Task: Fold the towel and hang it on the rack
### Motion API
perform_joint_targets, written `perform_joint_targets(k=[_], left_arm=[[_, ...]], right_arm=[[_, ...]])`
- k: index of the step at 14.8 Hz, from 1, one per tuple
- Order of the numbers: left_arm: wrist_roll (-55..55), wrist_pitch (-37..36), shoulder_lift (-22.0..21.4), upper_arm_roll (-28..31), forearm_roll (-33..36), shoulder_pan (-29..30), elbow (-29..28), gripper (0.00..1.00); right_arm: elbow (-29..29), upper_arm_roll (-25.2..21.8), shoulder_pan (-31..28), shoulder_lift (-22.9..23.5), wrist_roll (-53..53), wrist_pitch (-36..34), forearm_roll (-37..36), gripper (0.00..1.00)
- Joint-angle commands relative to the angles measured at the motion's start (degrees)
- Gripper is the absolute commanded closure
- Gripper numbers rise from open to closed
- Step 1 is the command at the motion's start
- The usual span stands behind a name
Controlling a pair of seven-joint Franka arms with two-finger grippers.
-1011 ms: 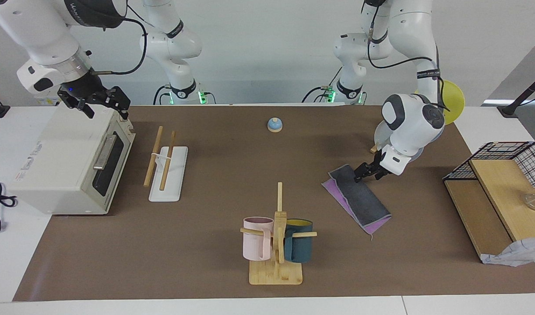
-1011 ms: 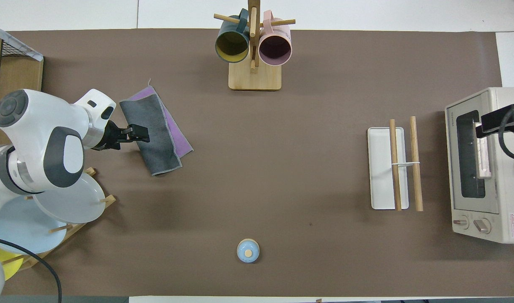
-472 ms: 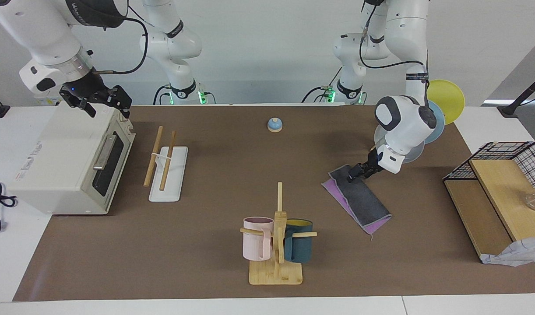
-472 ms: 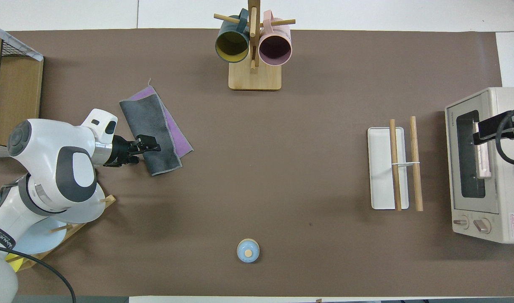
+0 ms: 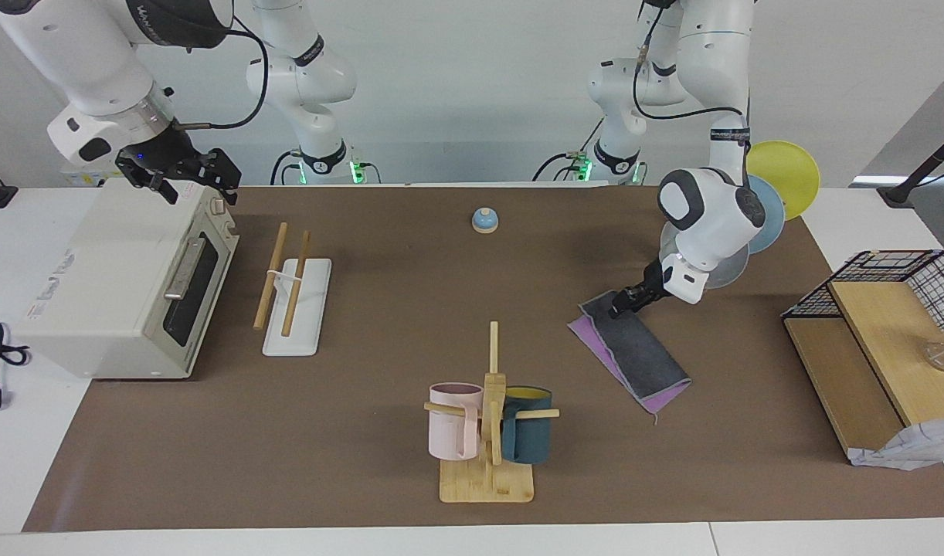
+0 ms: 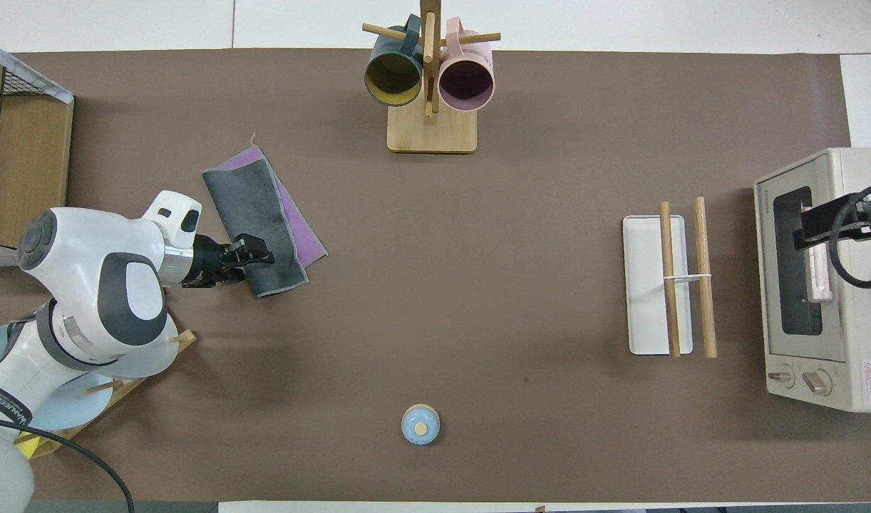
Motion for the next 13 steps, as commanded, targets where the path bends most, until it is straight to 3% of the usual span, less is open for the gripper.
perform_joint_targets(k=[1, 4, 6, 7, 13], left_arm=[[0.22, 0.07, -2.25, 0.33, -1.5, -0.95, -3.16, 0.38], [0.22, 0.07, -2.25, 0.33, -1.5, -0.87, -3.25, 0.69], [0.13, 0.07, -2.25, 0.33, -1.5, -0.86, -3.34, 0.96], [0.13, -0.02, -2.25, 0.33, -1.5, -0.69, -3.34, 1.0], [-1.09, -4.39, -1.82, 0.5, -1.59, 0.19, 0.86, 1.0]], right_arm=[[-1.93, 0.19, -0.45, -1.45, -1.77, 0.72, 0.63, 0.0], [-2.28, 0.19, -0.45, -1.71, -1.59, 0.72, 0.72, 0.0], [-2.28, 0.19, -0.53, -1.71, -1.59, 0.55, 0.72, 0.0], [-2.28, 0.1, -0.62, -1.71, -1.5, 0.46, 0.72, 0.0], [-2.46, 0.1, -0.8, -1.71, -1.33, 0.55, 0.81, 0.0]])
